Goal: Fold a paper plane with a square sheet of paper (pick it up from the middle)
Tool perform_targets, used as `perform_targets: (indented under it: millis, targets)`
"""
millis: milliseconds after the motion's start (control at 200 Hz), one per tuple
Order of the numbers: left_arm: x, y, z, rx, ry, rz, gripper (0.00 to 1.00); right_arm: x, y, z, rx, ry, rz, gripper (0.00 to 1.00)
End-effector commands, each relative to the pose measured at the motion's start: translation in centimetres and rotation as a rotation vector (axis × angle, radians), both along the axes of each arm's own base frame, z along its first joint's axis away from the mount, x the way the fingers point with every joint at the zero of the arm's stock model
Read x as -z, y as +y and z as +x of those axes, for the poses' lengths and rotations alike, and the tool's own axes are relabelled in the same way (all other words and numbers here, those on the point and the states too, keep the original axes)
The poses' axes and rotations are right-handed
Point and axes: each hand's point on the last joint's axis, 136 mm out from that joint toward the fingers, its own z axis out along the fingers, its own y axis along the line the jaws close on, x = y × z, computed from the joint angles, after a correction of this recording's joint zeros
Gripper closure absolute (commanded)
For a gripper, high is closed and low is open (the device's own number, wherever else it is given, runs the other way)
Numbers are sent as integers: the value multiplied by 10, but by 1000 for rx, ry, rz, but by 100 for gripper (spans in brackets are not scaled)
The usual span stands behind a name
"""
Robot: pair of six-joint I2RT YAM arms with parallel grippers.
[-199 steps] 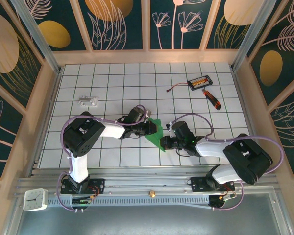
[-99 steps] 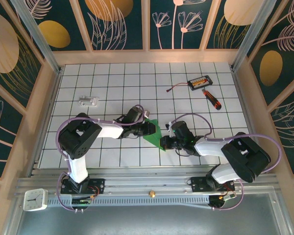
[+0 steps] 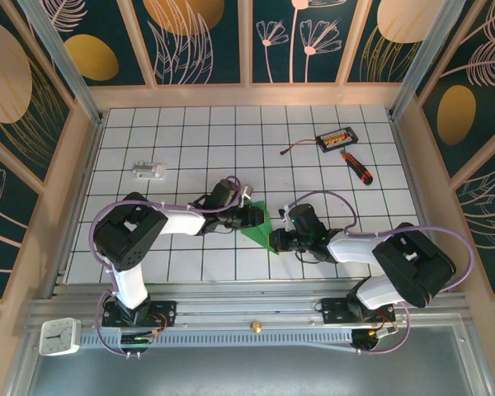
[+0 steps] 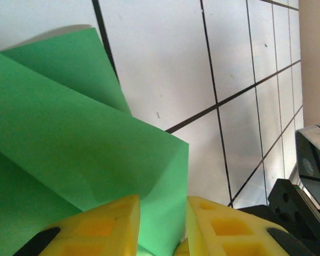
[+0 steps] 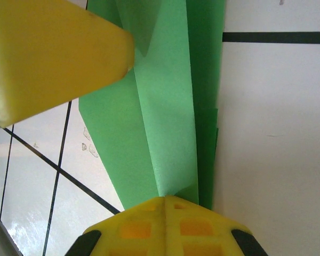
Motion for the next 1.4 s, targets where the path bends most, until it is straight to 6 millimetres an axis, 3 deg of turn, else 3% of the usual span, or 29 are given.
perform_targets:
  millis: [0, 235, 661, 1041, 1396]
  targets:
    - [-24, -16, -6, 50, -34, -102, 70, 3, -2, 2, -2, -7, -11, 96]
    - [-7, -22, -4, 74, -10, -61, 70, 3, -2, 2, -1, -6, -12, 96]
    - [32, 4, -6, 38, 12, 114, 75, -1, -2, 1, 7, -6, 2, 94]
    - [46, 14, -10, 42, 6, 160, 78, -31, 11, 2, -34, -53, 70, 90]
    - [49, 15, -11, 48, 5, 168, 79, -3, 6, -11, -68, 20, -18, 91]
